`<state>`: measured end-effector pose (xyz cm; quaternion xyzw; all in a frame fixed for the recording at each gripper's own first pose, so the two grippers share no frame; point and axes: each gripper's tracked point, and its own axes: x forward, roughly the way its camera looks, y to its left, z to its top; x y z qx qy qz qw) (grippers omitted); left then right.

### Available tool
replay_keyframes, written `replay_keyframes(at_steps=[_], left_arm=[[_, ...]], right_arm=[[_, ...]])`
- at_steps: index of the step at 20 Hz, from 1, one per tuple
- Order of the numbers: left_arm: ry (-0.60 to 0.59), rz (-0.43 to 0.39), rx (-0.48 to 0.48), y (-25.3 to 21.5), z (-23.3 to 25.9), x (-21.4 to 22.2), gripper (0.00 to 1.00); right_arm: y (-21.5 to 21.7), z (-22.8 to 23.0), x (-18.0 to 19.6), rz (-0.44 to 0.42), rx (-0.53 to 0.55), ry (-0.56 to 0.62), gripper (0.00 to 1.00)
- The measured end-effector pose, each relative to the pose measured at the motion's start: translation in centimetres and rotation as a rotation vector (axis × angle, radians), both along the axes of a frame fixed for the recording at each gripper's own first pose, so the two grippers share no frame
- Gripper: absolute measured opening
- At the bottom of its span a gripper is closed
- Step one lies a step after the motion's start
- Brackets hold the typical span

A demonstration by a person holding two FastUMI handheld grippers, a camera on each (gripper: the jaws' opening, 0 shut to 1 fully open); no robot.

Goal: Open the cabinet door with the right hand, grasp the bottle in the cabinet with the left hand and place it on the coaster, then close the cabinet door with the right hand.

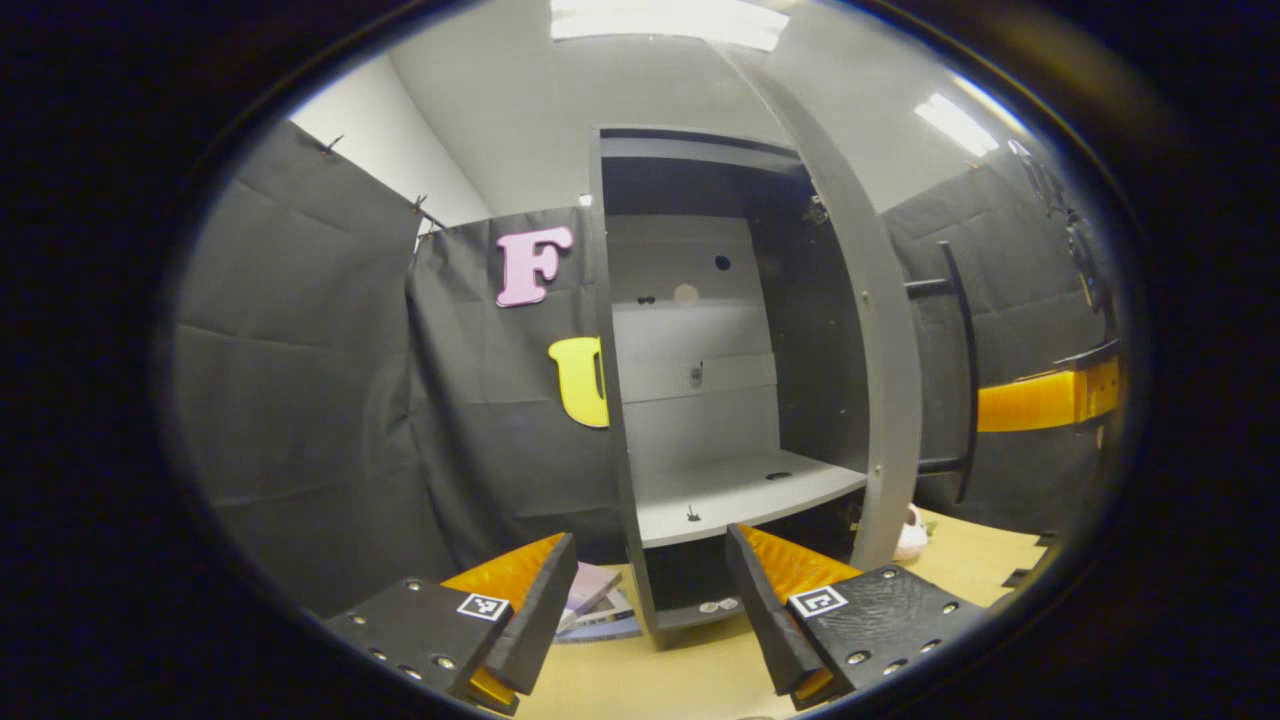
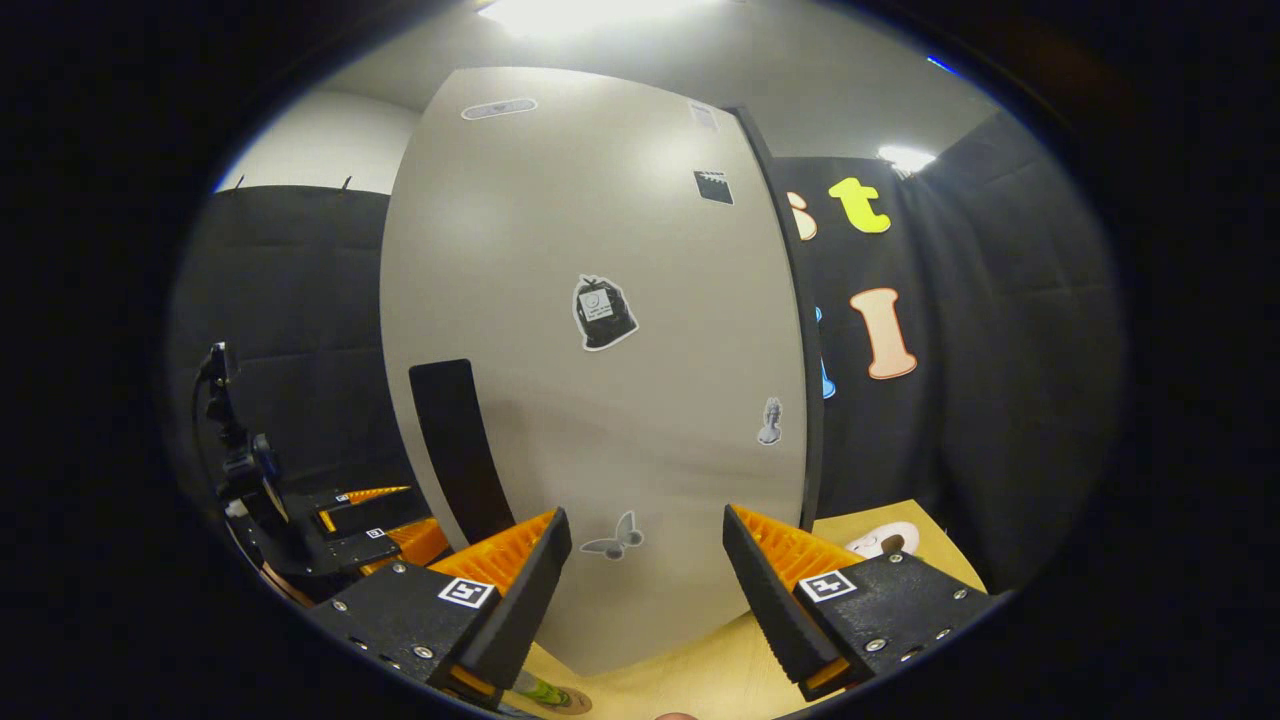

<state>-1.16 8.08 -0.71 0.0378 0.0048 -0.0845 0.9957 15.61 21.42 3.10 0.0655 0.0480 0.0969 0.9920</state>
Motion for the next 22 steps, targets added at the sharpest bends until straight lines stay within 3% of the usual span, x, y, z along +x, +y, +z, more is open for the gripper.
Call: replay_keyframes(at_steps=[3,5,10,12,16,20,22], left_arm=[[0.004,-0.002,-0.004,0.6,-0.3,0.2,0.91],[0.012,-0.003,-0.016,0.8,-0.6,0.3,0.87],[0.013,0.022,-0.016,0.9,-0.8,-0.2,0.86],[0.012,0.062,-0.025,1.1,-0.3,-1.0,0.86],[0.031,0.093,-0.075,-0.1,-0.1,-2.5,0.86],[0.045,0.079,-0.122,-2.0,0.3,-3.5,0.86],[0.039,0.100,-0.100,-2.0,0.6,-3.8,0.86]], right_arm=[[0.3,-0.2,0.2,-0.013,0.008,0.011,0.95],[0.2,-0.2,0.3,-0.030,0.008,0.016,0.95],[-1.8,-0.5,0.2,-0.173,-0.048,-0.041,0.95],[-2.9,-2.3,0.5,-0.234,-0.087,-0.010,0.95],[-2.0,-3.8,1.2,-0.237,-0.091,0.031,0.95],[-0.7,-1.9,0.7,-0.223,-0.134,-0.048,0.95],[-0.4,-1.4,0.4,-0.227,-0.143,-0.080,0.95]])
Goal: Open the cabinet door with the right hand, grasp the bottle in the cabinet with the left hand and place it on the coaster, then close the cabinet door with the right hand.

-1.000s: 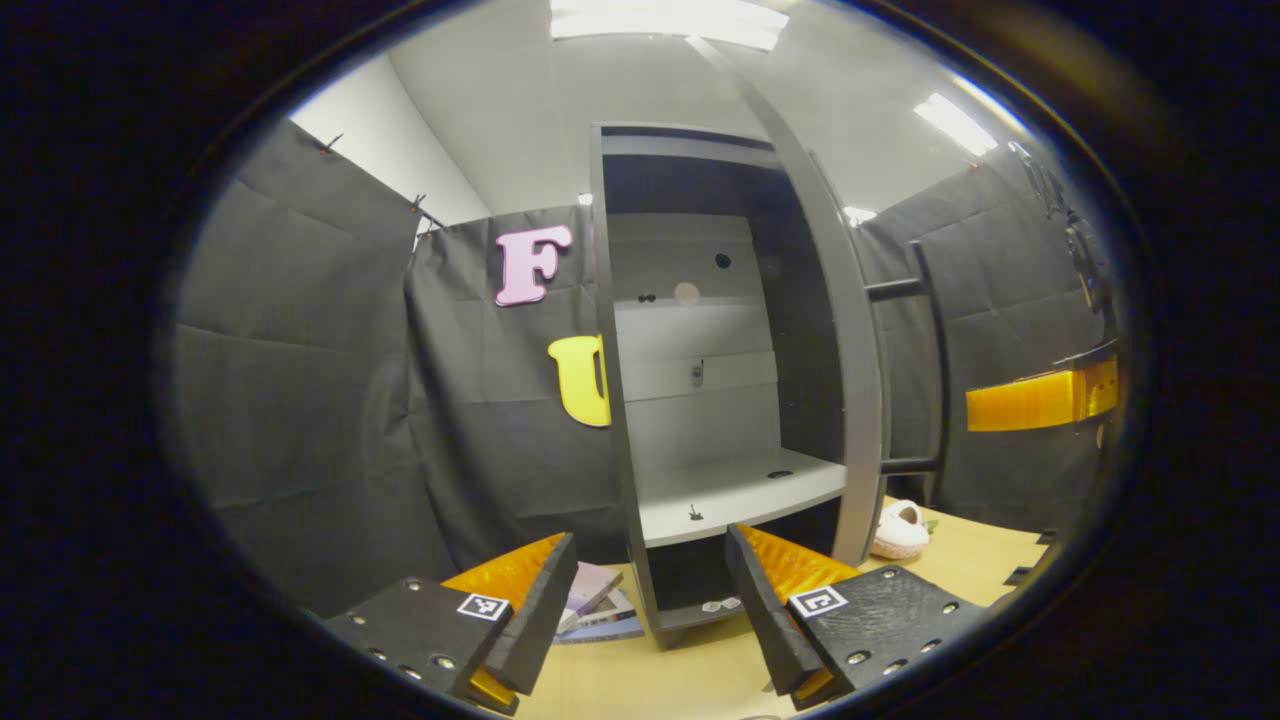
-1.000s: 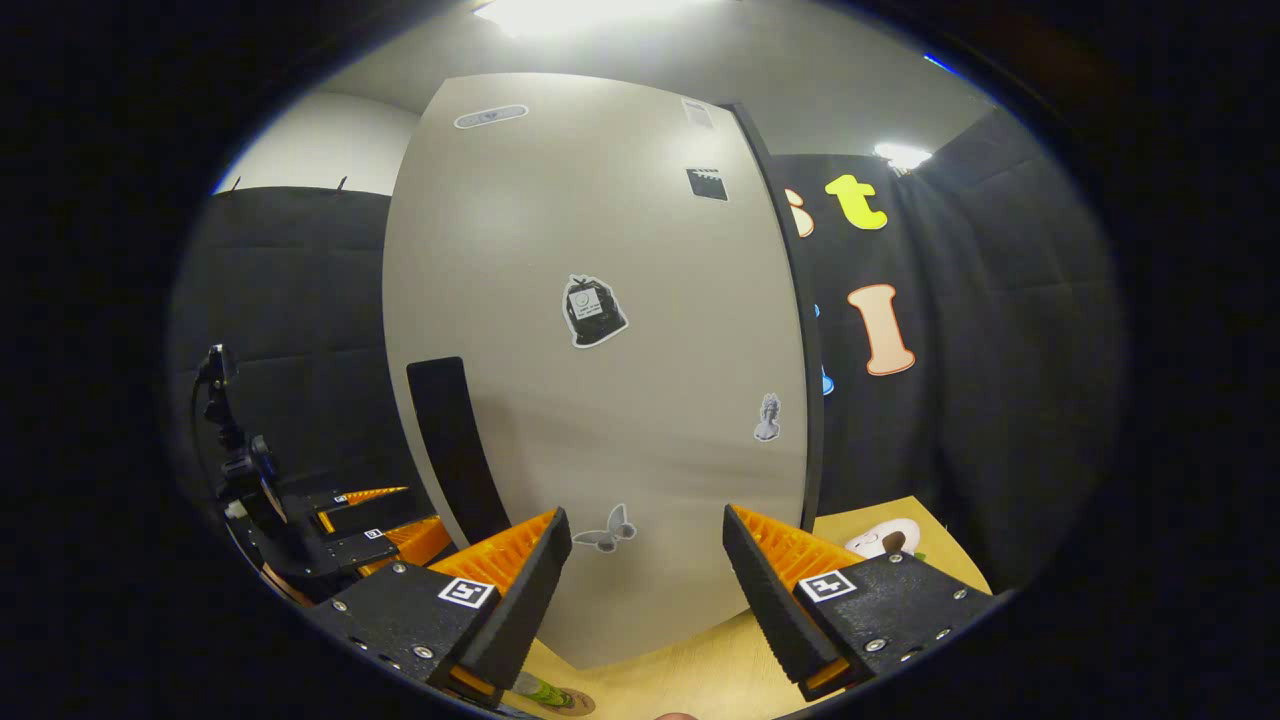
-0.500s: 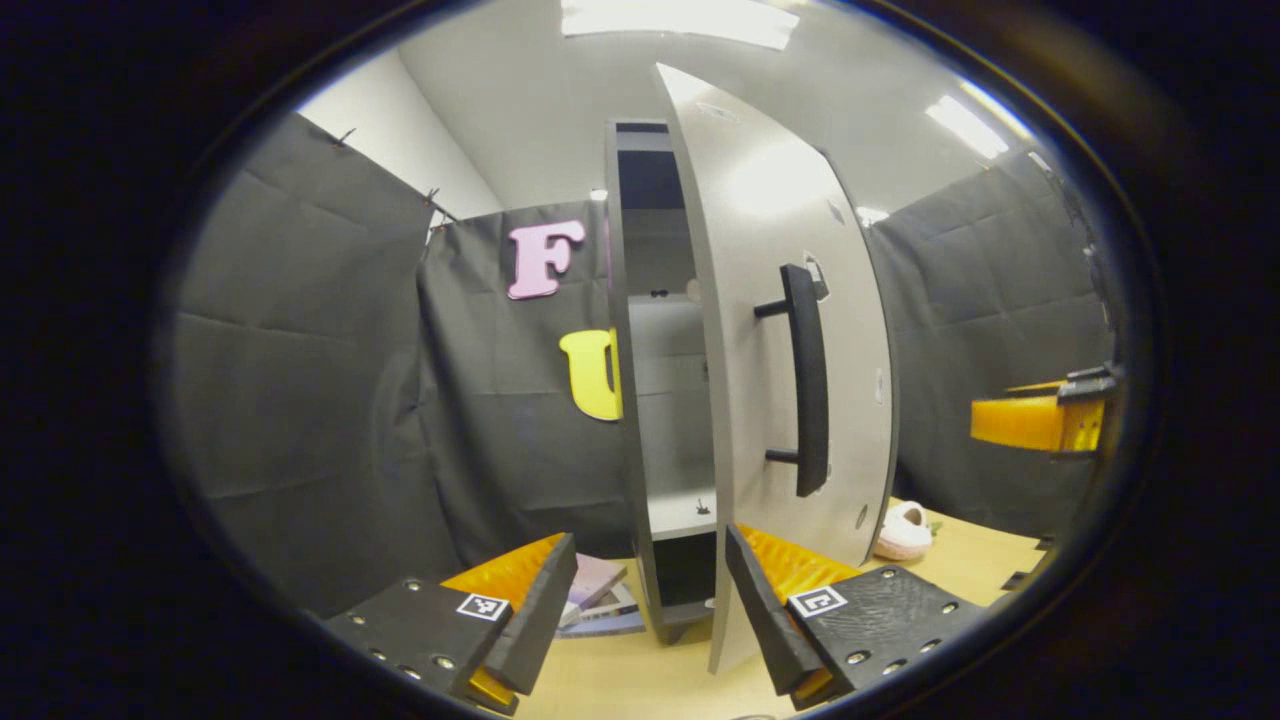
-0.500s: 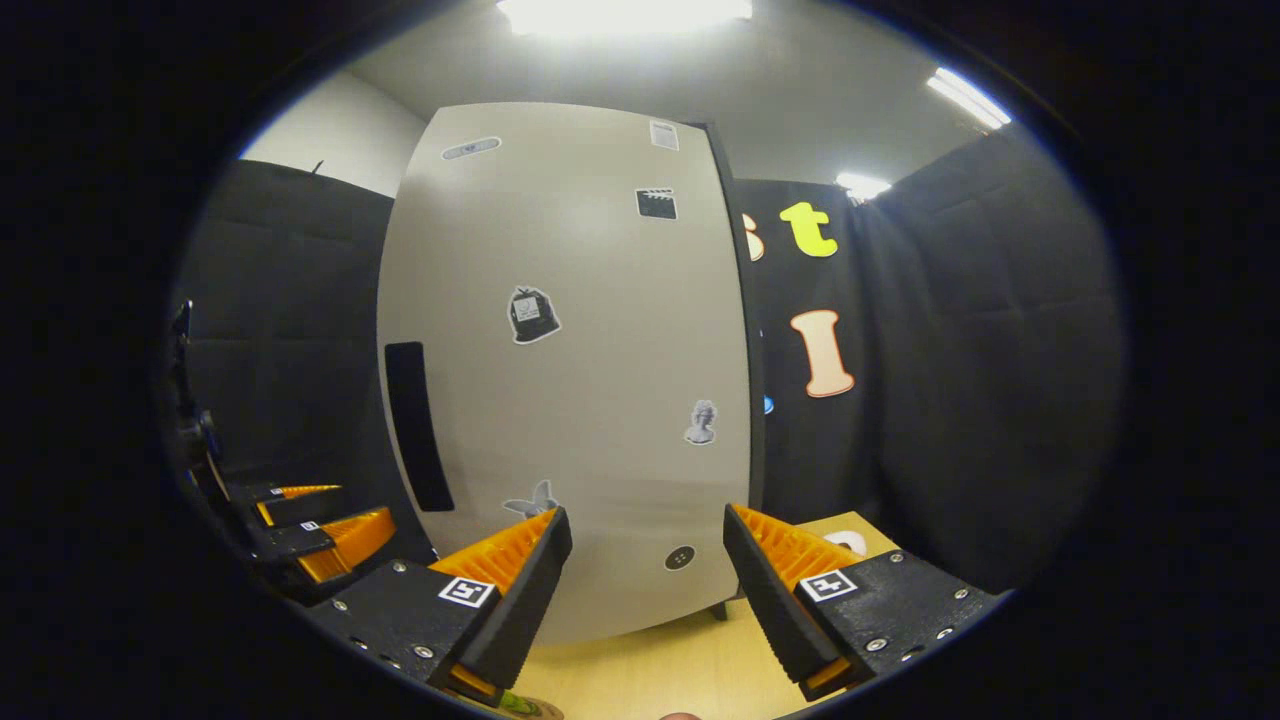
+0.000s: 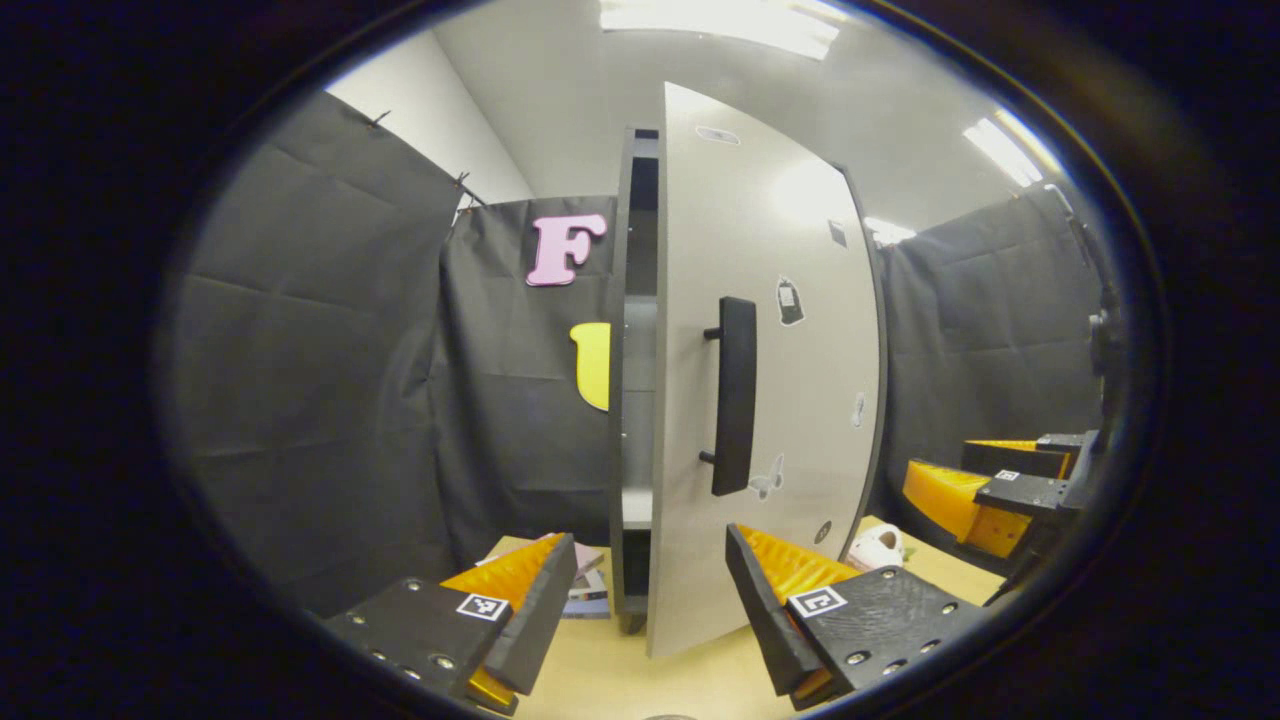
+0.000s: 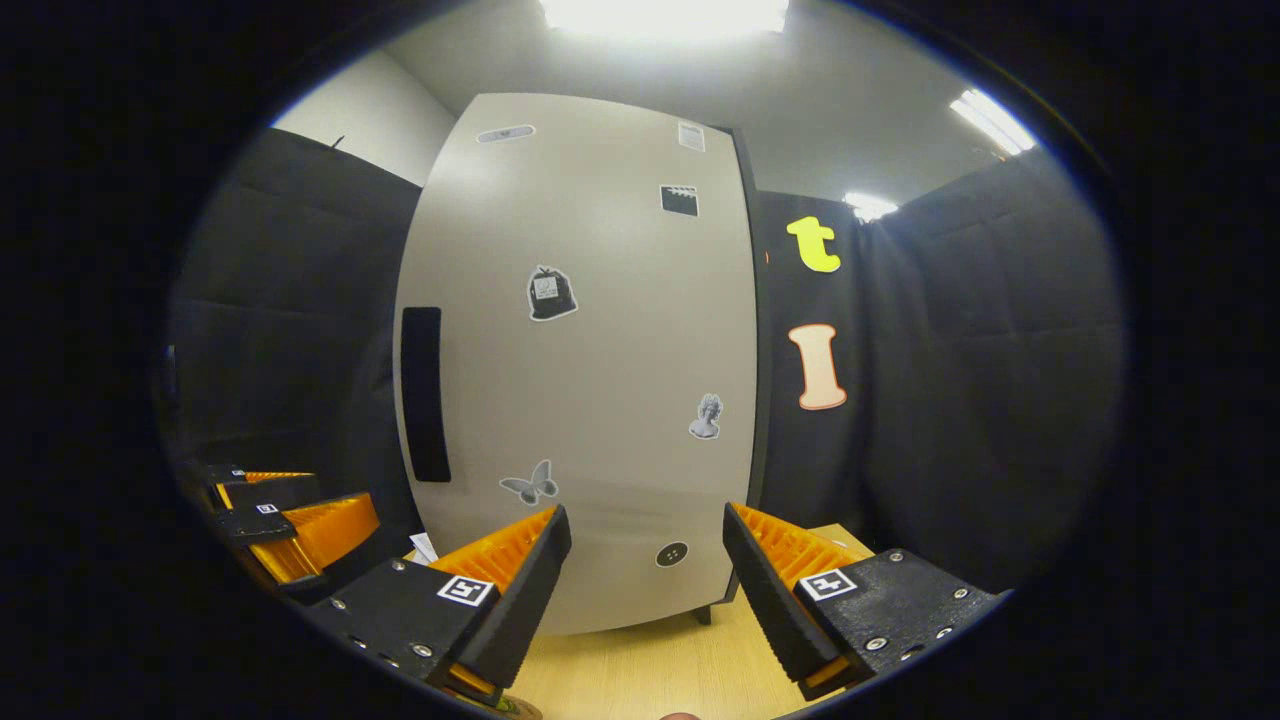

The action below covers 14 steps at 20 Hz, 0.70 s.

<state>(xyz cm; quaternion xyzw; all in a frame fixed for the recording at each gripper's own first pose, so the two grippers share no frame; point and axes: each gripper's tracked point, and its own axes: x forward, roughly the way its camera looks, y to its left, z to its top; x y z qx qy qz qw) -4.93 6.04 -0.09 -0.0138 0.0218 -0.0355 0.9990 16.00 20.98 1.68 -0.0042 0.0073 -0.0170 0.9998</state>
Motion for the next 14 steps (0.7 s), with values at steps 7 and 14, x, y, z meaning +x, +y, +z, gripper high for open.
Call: replay_keyframes(at_steps=[7,14], left_arm=[[0.000,0.032,0.072,-1.6,1.9,1.4,0.85],[-0.034,0.015,-0.008,-2.9,2.1,-0.2,0.86]], right_arm=[[-1.3,0.3,-1.3,-0.071,-0.018,-0.027,0.96],[-1.8,0.1,-2.5,-0.119,0.029,-0.024,0.96]])
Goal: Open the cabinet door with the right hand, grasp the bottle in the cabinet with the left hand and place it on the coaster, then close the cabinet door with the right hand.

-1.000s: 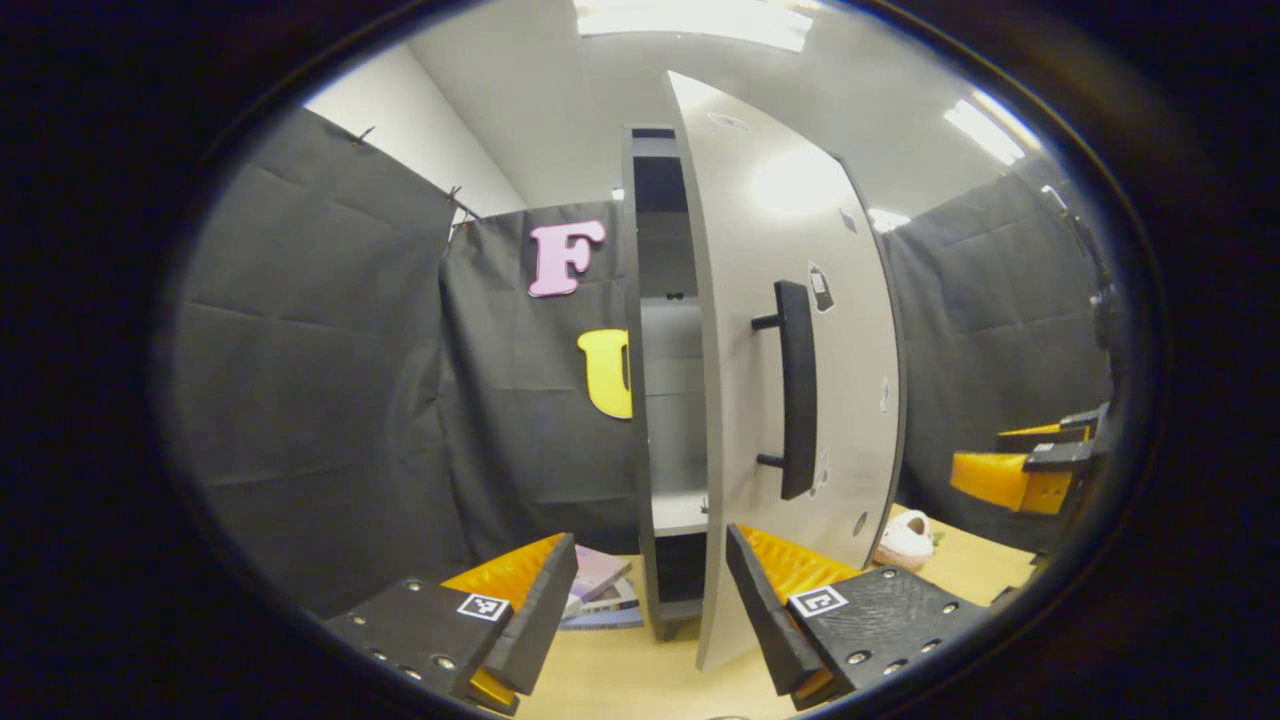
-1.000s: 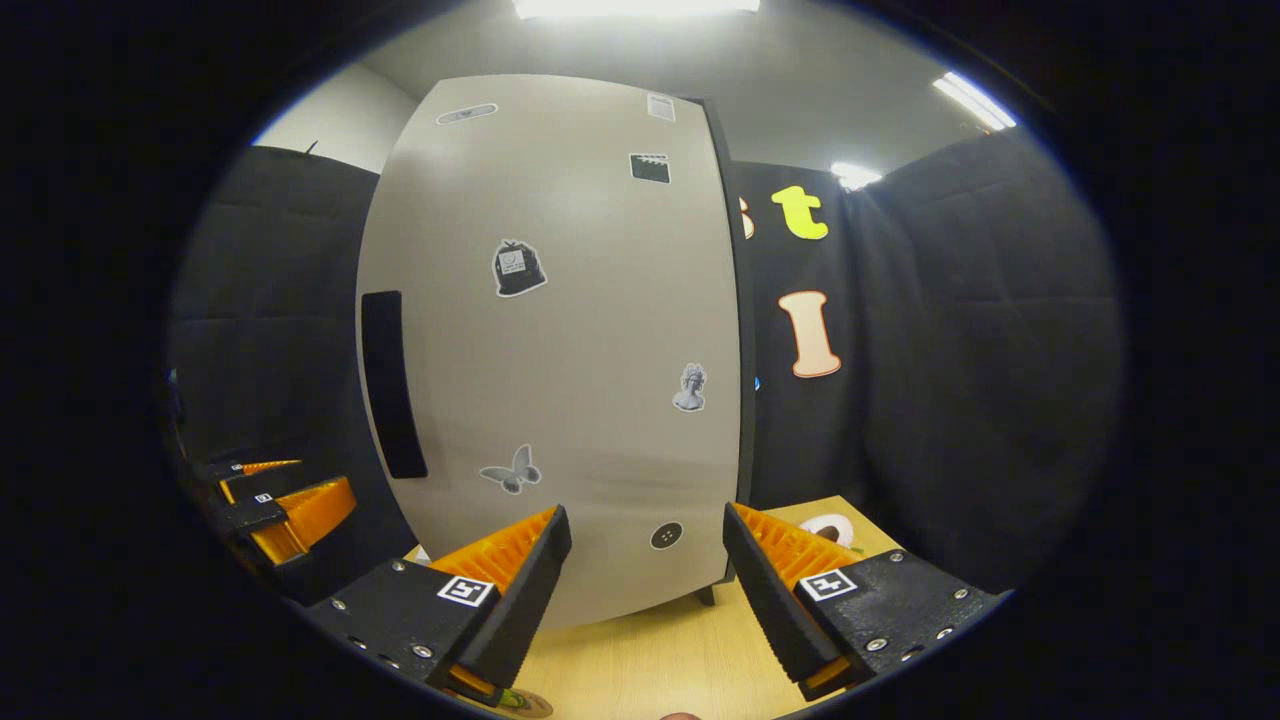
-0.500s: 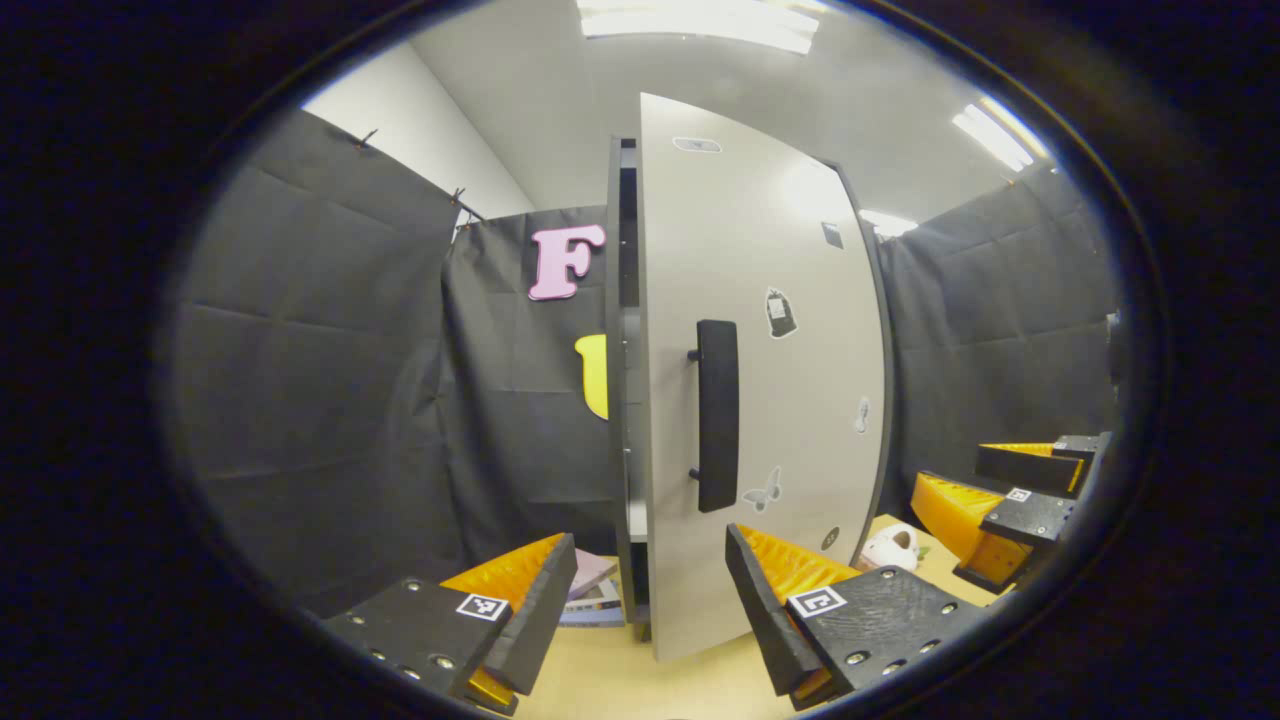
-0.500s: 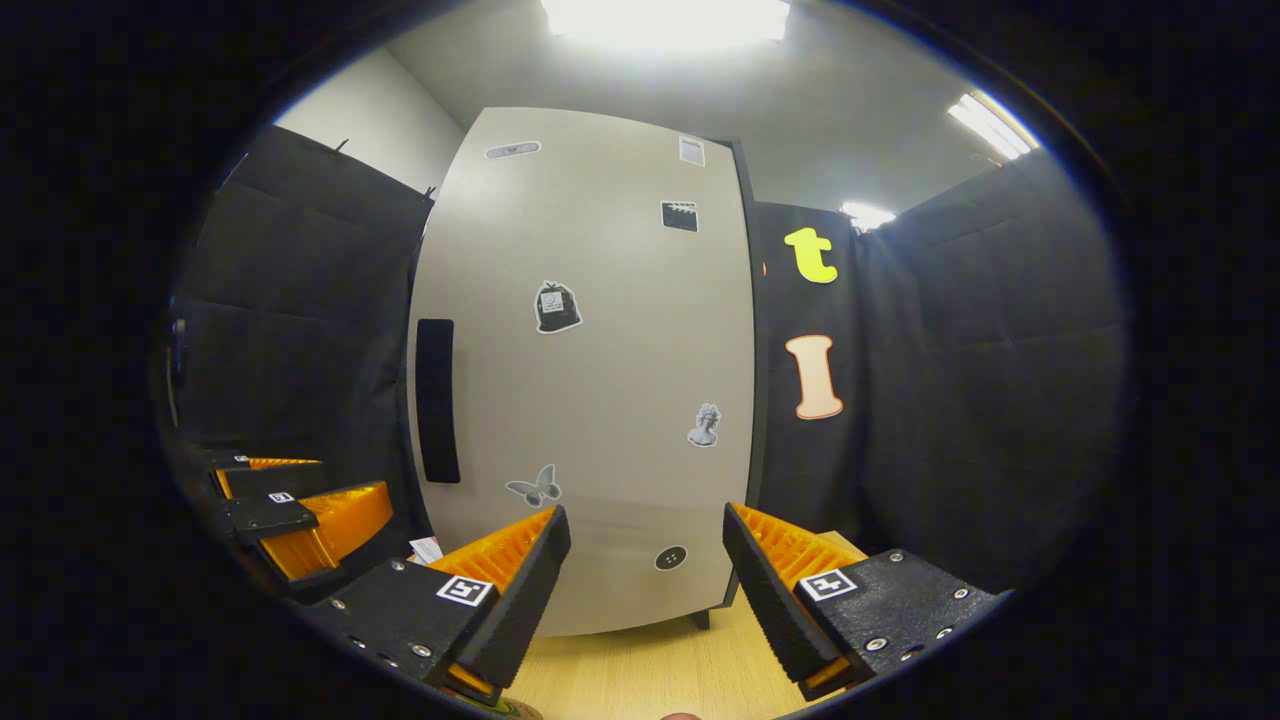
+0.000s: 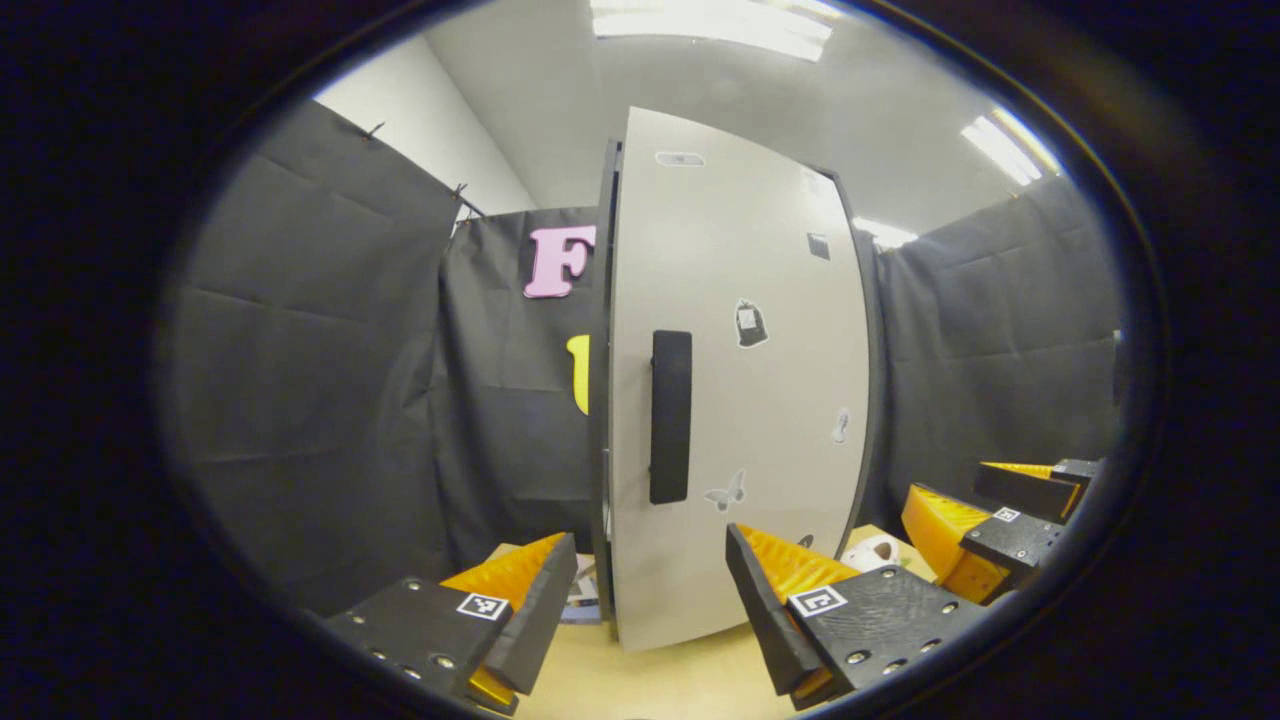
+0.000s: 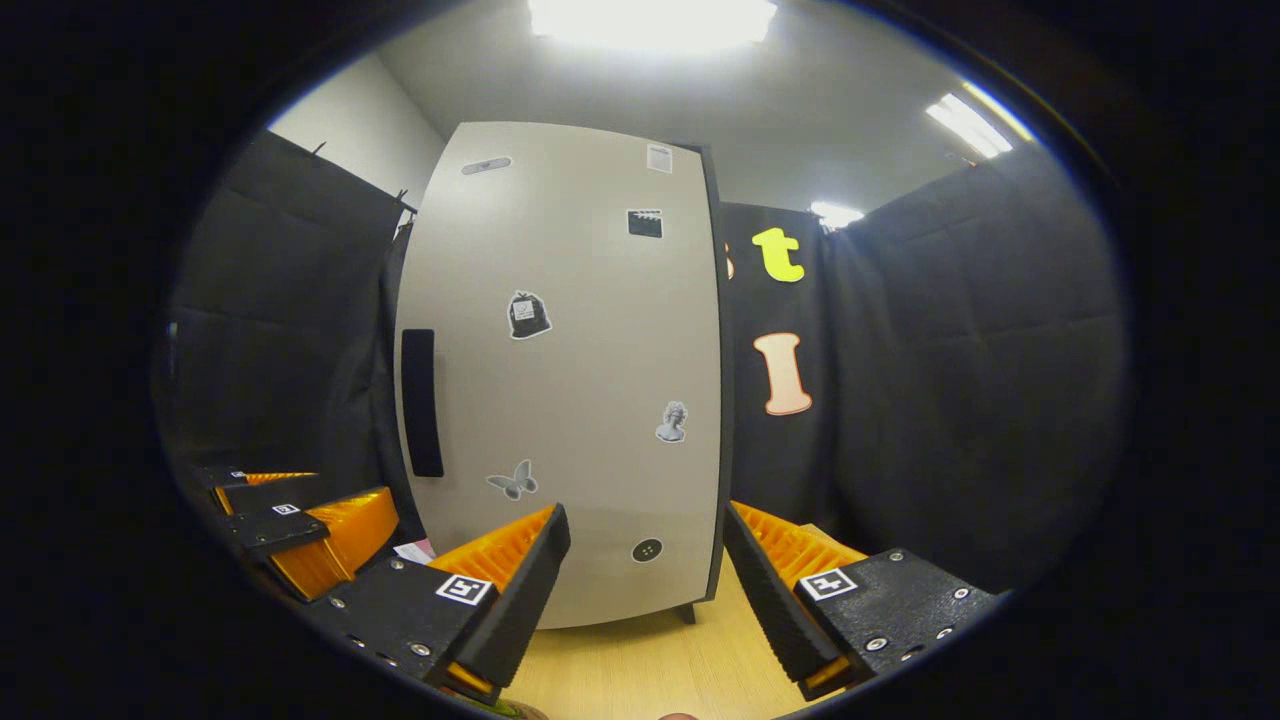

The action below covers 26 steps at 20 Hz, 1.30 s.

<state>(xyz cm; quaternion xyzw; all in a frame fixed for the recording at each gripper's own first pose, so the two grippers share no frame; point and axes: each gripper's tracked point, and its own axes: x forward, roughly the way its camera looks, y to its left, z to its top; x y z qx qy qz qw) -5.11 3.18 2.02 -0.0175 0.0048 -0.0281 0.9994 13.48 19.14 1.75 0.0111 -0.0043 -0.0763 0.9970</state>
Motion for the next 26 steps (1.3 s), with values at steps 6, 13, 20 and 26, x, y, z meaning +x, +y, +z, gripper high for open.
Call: replay_keyframes(at_steps=[6,13,20,26], left_arm=[[-0.015,0.058,0.000,0.7,0.1,-0.2,0.86],[-0.064,0.027,-0.013,0.4,1.2,-1.3,0.86],[-0.057,-0.016,-0.009,-0.3,0.7,-2.5,0.86],[-0.044,-0.024,0.008,-0.9,0.1,-2.8,0.86]], right_arm=[[0.4,0.8,-0.4,-0.016,-0.043,-0.031,0.96],[2.6,0.3,-0.7,0.062,-0.022,-0.032,0.96],[2.8,0.0,-1.0,0.085,0.011,-0.030,0.96],[3.5,0.1,-1.0,0.105,-0.023,-0.024,0.95]])
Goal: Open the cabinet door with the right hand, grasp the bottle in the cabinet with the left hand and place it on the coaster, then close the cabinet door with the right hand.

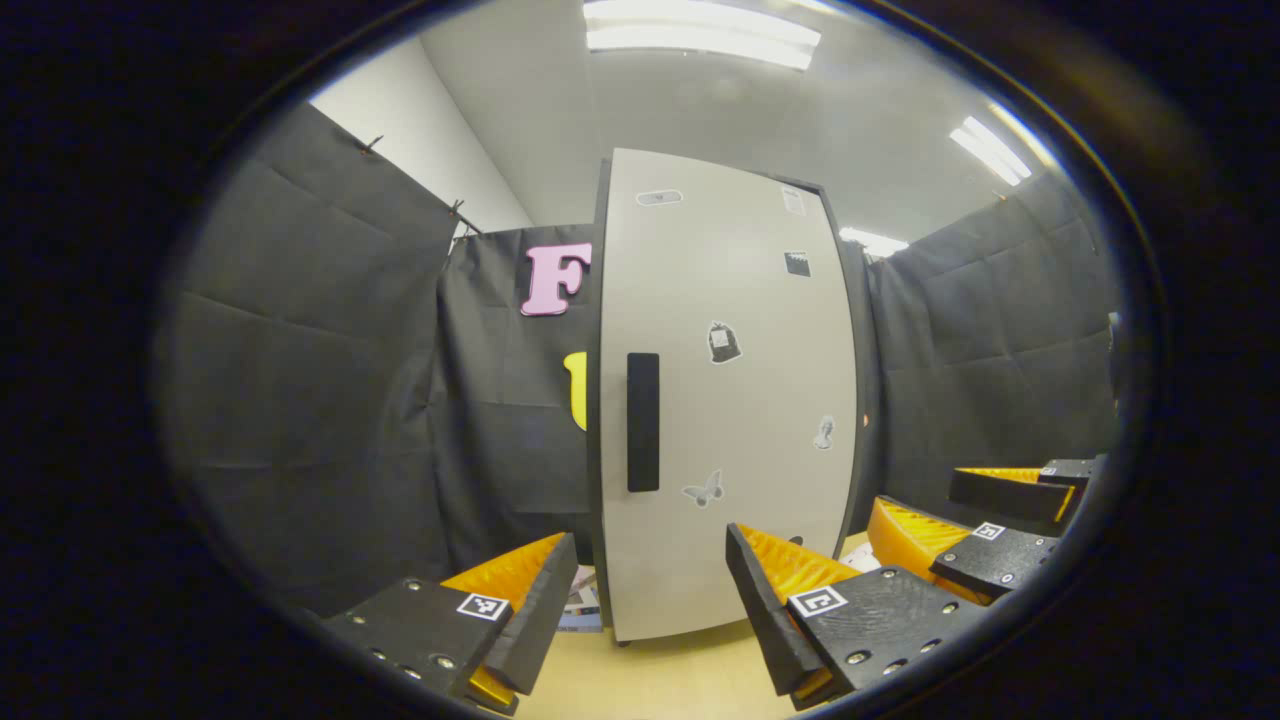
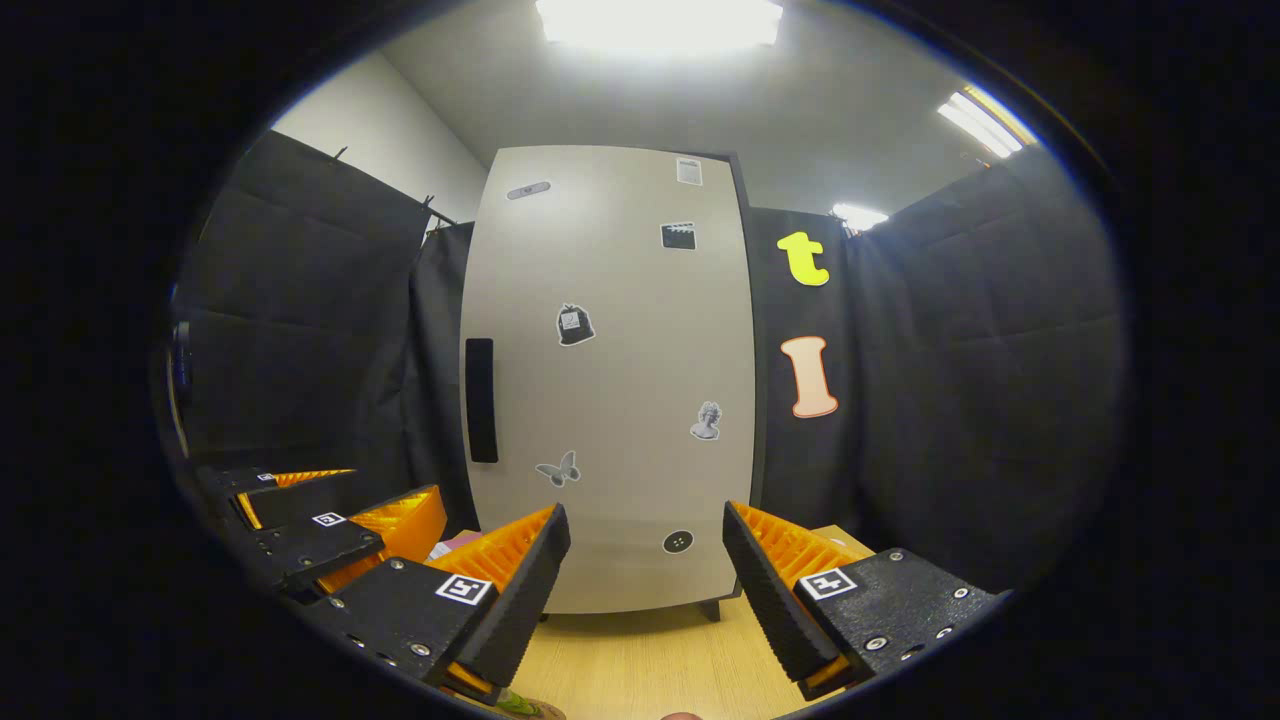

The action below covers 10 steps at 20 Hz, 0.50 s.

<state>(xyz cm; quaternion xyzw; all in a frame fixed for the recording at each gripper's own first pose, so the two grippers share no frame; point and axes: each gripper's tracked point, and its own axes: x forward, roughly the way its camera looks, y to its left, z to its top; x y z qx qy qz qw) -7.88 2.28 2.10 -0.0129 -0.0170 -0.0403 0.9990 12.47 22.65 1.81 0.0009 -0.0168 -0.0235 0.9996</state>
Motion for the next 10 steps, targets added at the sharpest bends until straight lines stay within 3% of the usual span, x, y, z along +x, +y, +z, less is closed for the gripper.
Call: replay_keyframes(at_steps=[5,8,9,10], left_arm=[[0.008,0.000,-0.007,-0.1,-0.3,0.1,0.81],[0.011,-0.005,-0.008,-0.1,-0.6,0.3,0.86],[0.011,-0.002,-0.008,0.0,-0.6,0.3,0.79],[0.012,-0.004,-0.014,-0.2,-0.7,0.3,0.86]], right_arm=[[-0.1,-0.4,0.5,0.009,-0.016,0.000,0.95],[-0.7,-0.9,0.7,-0.010,-0.011,0.014,0.95],[-0.8,-0.9,0.9,-0.015,-0.008,0.018,0.95],[-0.7,-1.0,0.9,-0.014,-0.004,0.020,0.95]])
